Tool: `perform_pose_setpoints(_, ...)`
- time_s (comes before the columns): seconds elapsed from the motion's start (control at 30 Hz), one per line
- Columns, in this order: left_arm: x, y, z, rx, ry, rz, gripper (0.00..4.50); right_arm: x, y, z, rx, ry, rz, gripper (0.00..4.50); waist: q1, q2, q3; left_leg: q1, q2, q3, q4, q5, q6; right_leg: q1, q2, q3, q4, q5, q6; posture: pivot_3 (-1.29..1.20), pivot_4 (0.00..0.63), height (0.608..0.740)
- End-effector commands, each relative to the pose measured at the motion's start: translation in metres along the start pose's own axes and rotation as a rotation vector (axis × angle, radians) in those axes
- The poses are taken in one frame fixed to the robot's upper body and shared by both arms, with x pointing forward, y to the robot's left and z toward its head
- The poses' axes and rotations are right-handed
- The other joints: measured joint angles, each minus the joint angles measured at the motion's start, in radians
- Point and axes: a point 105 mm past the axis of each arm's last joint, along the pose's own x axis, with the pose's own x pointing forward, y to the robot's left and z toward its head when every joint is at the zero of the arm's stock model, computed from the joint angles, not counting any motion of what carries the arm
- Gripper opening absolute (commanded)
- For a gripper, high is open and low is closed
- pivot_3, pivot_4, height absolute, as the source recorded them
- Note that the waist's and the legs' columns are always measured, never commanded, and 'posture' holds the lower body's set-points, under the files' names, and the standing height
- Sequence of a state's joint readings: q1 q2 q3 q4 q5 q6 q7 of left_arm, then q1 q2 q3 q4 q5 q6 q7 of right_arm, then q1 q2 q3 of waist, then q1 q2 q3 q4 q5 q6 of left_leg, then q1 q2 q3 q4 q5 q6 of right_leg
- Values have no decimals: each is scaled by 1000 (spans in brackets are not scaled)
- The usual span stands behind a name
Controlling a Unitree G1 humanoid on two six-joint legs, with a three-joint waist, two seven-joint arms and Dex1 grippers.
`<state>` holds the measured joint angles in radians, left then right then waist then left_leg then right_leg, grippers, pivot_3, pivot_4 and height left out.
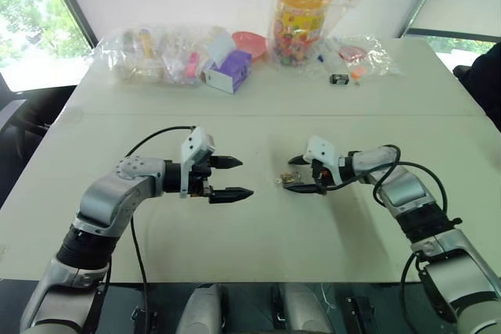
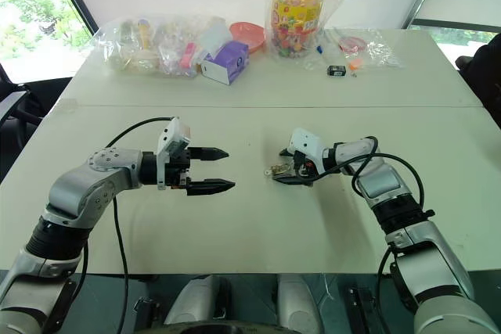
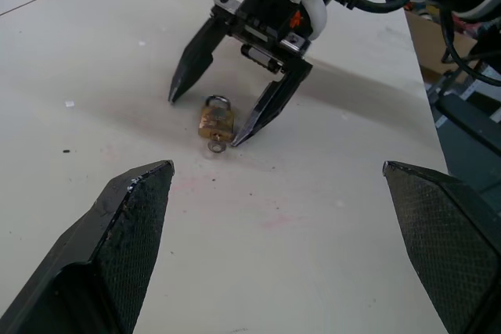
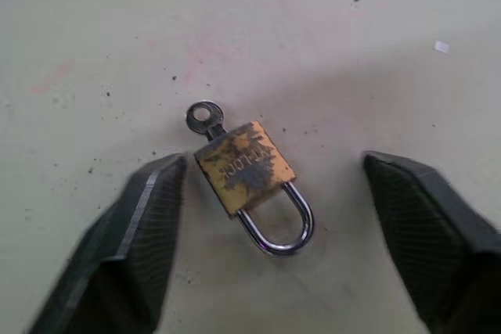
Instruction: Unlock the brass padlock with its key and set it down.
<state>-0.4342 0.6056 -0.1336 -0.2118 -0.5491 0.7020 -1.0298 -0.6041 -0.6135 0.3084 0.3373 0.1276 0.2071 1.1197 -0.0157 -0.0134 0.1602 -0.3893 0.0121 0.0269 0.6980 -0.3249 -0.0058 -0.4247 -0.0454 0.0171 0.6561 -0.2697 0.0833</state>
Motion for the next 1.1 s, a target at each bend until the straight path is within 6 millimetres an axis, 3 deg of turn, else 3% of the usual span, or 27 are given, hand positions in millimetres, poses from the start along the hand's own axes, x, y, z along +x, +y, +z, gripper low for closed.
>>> perform_pose_setpoints(0.03, -4, -1, 10, 38, -25, 8, 4500, 3, -1, -15, 10, 70, -3, 1667, 0, 0, 0, 0, 0, 0, 0, 0, 0, 0, 0, 0, 0, 0, 0, 0, 150, 735)
perform_pose_setpoints(0.1, -3, 0, 11, 39, -26, 10, 4500, 4, -1, -16, 14, 74, 0, 780, 1, 0, 0, 0, 0, 0, 0, 0, 0, 0, 0, 0, 1, 0, 0, 0, 150, 735)
perform_pose_setpoints(0.2, -1, 1, 12, 35, -28, 8, 4500, 0, -3, -10, -25, 64, -28, 743, 1, 0, 0, 1, 0, 0, 0, 0, 0, 0, -1, 0, 1, 0, 0, 0, 150, 735)
perform_pose_setpoints(0.37, 6, 2, 19, -3, -61, -23, 4500, -20, -13, 51, -372, -86, -287, 743, 5, 0, 0, -1, 0, 0, 1, 0, 0, -1, -1, 0, 1, 0, 0, 0, 150, 735)
perform_pose_setpoints(0.47, 12, 5, 30, -37, -102, -51, 4500, -33, -1, 84, -648, -130, -391, 743, 4, 1, 0, -2, -1, 0, 1, 0, -1, -3, -1, 0, 2, 0, 0, 0, 150, 735)
perform_pose_setpoints(0.53, 16, 5, 37, -54, -122, -73, 4500, -36, 11, 94, -774, -139, -409, 743, 5, 1, 0, -2, -1, 0, 1, 0, -1, -3, -1, 0, 2, 0, 0, 0, 150, 735)
perform_pose_setpoints(0.77, 21, 10, 52, -72, -152, -134, 4500, -36, 36, 105, -945, -146, -418, 743, 4, 0, 0, -2, -1, 0, 1, 0, -1, -3, 1, 0, 3, 0, 0, 0, 150, 735)
perform_pose_setpoints(1.1, 24, 7, 48, -62, -147, -171, 4500, -34, 45, 110, -972, -142, -382, 743, 4, 0, 0, -2, -1, 0, 1, 0, -1, -3, 1, 0, 3, 0, 0, 0, 150, 735)
